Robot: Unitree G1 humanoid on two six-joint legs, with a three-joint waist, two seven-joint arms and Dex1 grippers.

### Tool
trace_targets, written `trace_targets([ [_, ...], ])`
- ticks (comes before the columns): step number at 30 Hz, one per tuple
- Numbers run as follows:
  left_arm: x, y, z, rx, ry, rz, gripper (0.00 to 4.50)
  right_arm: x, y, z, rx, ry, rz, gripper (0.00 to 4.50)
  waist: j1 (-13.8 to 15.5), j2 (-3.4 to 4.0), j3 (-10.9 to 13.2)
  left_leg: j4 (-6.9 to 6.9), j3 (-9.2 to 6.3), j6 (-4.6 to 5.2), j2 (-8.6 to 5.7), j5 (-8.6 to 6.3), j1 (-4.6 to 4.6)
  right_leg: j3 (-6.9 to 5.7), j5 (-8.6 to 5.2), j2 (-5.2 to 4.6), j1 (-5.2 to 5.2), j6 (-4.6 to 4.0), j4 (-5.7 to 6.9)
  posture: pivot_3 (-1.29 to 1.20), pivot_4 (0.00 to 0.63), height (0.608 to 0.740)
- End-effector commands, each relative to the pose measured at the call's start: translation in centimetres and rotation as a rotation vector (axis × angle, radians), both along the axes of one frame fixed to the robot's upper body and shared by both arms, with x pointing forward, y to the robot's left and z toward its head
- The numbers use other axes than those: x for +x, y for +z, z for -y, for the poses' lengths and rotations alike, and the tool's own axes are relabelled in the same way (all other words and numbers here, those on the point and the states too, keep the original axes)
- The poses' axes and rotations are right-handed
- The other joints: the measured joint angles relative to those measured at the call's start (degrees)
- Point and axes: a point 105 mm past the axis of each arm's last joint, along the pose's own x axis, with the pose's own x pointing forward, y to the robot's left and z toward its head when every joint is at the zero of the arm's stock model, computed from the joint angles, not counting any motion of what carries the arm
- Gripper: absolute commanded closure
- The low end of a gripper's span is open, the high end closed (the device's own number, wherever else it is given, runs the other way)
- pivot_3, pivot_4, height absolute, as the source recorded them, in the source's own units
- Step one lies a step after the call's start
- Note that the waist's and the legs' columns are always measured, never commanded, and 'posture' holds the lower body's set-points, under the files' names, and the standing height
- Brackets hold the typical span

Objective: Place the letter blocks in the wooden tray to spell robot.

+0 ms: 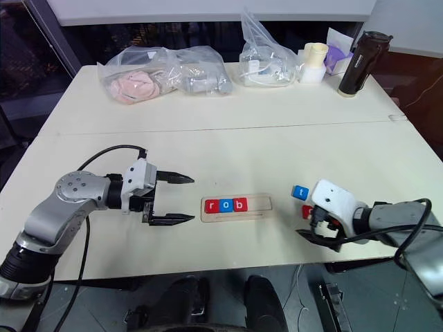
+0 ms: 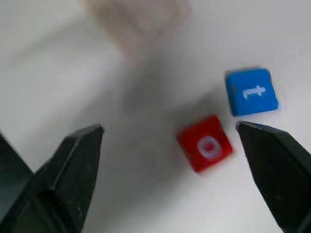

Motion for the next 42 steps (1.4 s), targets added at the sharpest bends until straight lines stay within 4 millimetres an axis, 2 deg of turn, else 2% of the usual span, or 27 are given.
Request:
trace_targets([
  [1,0.0,1.2,0.0,-0.011,-0.010,0.048,0.00,0.8,0.2,1.3,-0.032,0.093,0.031,0.01,-0.04,-0.01,0.01,0.01,0.00,0.00,0.00,0.00,0.01,0.01,0.01,0.00,0.00,0.00,0.01,0.00,0.150,0.740],
  [11,0.0,1.3,-0.3,-0.003,0.005,0.052,0.00,2.5,-0.5,2.4,0.018,0.150,-0.019,0.01,0.05,0.01,0.01,0.02,-0.02,-0.01,0.06,0.01,0.16,0.05,0.04,-0.06,0.04,-0.02,0.19,0.00,0.150,0.740],
  [18,-0.2,1.4,-0.5,0.001,0.009,0.055,0.00,3.0,-1.1,1.7,0.107,0.151,-0.050,0.01,0.18,0.04,0.00,0.01,-0.02,-0.01,0.06,0.01,0.16,0.13,0.05,-0.12,0.04,-0.03,0.19,0.00,0.150,0.740],
  [29,-0.4,1.5,-0.7,0.008,0.019,0.056,0.00,2.8,-2.2,1.5,0.092,0.181,-0.082,0.01,0.22,0.05,-0.01,0.02,-0.02,-0.02,0.05,0.00,0.18,0.14,0.06,-0.19,0.05,-0.06,0.20,0.00,0.150,0.740],
  [32,-0.5,1.5,-0.7,0.009,0.021,0.056,0.00,2.9,-2.2,1.5,0.079,0.190,-0.078,1.29,0.21,0.05,-0.02,0.02,-0.02,-0.02,0.05,0.00,0.19,0.14,0.06,-0.19,0.05,-0.06,0.20,0.00,0.150,0.740],
  [34,-0.4,1.5,-0.7,0.010,0.022,0.056,0.00,3.1,-2.1,1.5,0.081,0.188,-0.070,2.27,0.21,0.06,-0.02,0.02,-0.02,-0.03,0.05,0.00,0.20,0.14,0.07,-0.19,0.05,-0.07,0.20,0.00,0.150,0.740],
  [35,-0.4,1.5,-0.7,0.010,0.022,0.057,0.00,3.1,-2.1,1.6,0.082,0.187,-0.070,2.91,0.21,0.06,-0.02,0.02,-0.02,-0.03,0.05,0.01,0.20,0.15,0.08,-0.20,0.06,-0.09,0.20,0.00,0.150,0.740],
  [36,-0.4,1.6,-0.6,0.009,0.022,0.057,0.00,3.2,-2.1,1.6,0.078,0.187,-0.069,3.33,0.20,0.06,-0.02,0.02,-0.02,-0.04,0.06,0.01,0.21,0.15,0.09,-0.20,0.06,-0.10,0.20,0.00,0.150,0.740],
  [40,-0.5,1.6,-0.6,0.006,0.023,0.056,0.00,3.3,-1.2,0.9,0.089,0.202,-0.056,3.36,0.20,0.07,-0.02,0.02,-0.02,-0.04,0.06,0.01,0.22,0.15,0.10,-0.20,0.06,-0.11,0.21,0.00,0.150,0.740],
  [42,-0.5,1.5,-0.6,0.006,0.023,0.055,0.00,3.4,0.1,-0.8,0.119,0.254,-0.036,3.36,0.12,0.07,-0.02,0.01,-0.02,-0.04,0.06,0.01,0.22,0.15,0.10,-0.20,0.06,-0.11,0.21,0.00,0.150,0.740],
])
